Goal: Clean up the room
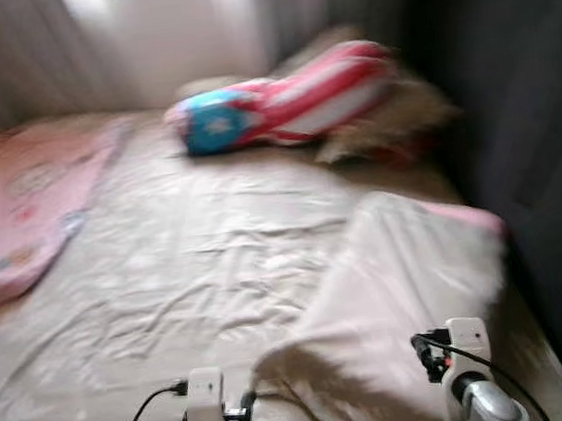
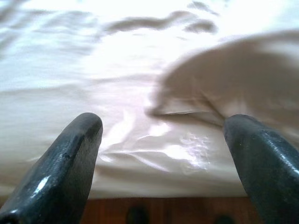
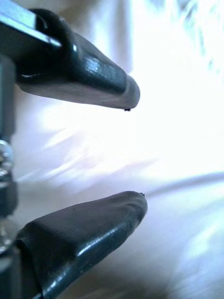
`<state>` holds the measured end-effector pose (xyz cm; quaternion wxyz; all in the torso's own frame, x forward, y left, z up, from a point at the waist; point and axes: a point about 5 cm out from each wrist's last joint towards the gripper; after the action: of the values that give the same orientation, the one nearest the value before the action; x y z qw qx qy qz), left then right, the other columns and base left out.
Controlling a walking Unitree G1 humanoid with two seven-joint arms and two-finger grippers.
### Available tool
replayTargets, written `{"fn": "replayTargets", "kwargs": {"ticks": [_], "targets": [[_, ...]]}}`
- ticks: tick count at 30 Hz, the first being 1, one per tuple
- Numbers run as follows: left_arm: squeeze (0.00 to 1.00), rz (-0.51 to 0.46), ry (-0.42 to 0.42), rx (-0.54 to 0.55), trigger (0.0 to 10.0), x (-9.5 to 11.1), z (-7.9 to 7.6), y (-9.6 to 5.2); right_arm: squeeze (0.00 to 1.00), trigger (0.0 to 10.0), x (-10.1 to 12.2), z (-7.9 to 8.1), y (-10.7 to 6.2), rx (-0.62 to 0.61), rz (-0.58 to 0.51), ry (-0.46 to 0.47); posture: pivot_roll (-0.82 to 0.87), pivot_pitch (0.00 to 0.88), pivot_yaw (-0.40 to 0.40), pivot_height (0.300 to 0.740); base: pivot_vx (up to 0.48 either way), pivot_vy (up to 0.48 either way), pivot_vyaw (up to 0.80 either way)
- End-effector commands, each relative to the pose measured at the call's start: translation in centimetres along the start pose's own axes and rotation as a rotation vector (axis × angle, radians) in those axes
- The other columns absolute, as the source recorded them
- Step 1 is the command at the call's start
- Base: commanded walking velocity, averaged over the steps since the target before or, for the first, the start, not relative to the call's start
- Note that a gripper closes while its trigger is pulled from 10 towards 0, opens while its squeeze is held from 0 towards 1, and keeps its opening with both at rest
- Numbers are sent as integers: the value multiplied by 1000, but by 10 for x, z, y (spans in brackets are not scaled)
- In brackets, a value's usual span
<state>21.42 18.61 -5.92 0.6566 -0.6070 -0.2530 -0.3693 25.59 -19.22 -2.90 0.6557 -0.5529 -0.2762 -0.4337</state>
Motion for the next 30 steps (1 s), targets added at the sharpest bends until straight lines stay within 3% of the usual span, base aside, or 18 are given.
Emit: {"fn": "replayTargets", "kwargs": {"ticks": [1, 7, 8, 9, 11, 14, 20, 26, 30], "targets": [[0, 85, -23, 38, 10000, -25, 9, -10, 0, 10000, -8, 7, -2, 11, 4, 3, -85, 0, -22, 740, 0, 0, 0], [0, 23, -18, 57, 10000, -17, 11, -9, 0, 10000, 7, 3, 0, -34, -92, 53, -81, 0, -26, 740, 0, 0, 0], [0, -114, 32, 89, 10000, 25, 21, 5, 0, 10000, 9, 2, -1, -44, -121, 47, -83, 0, -27, 740, 0, 0, 0], [0, -178, 39, 100, 10000, 45, 26, 9, 0, 10000, 10, 1, -2, -50, -135, 45, -89, 0, -27, 740, 0, 0, 0], [0, -266, 35, 109, 10000, 67, 29, 12, 0, 10000, 11, -1, -3, -65, -163, 43, -95, 0, -27, 740, 0, 0, 0], [0, -353, 36, 99, 10000, 82, 27, 12, 0, 10000, 15, -10, -7, -107, -218, 65, -98, 0, -33, 740, 0, 0, 0], [0, -476, 35, 88, 10000, 102, 25, 10, 0, 10000, 13, -29, -17, -206, -276, 129, -118, 0, -38, 740, 0, 0, 0], [0, -512, 26, 93, 10000, 109, 23, 8, 0, 10000, 17, -17, -16, -164, -311, 101, -140, 0, -23, 740, 0, 0, 0], [0, -520, 24, 118, 10000, 109, 32, 6, 0, 10000, 16, -10, -15, -170, -319, 116, -122, 7, 3, 740, 0, 0, 0]]}}
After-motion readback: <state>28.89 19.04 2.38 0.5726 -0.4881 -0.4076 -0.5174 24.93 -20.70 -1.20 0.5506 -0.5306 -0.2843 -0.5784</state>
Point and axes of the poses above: a point about 5 cm out from each wrist's last joint towards the gripper, its own y axis pointing out of the wrist towards the gripper, its own x axis along the axis of the wrist's last joint, z = x × y, and after that the axes turned 10 degrees about y, right-handed
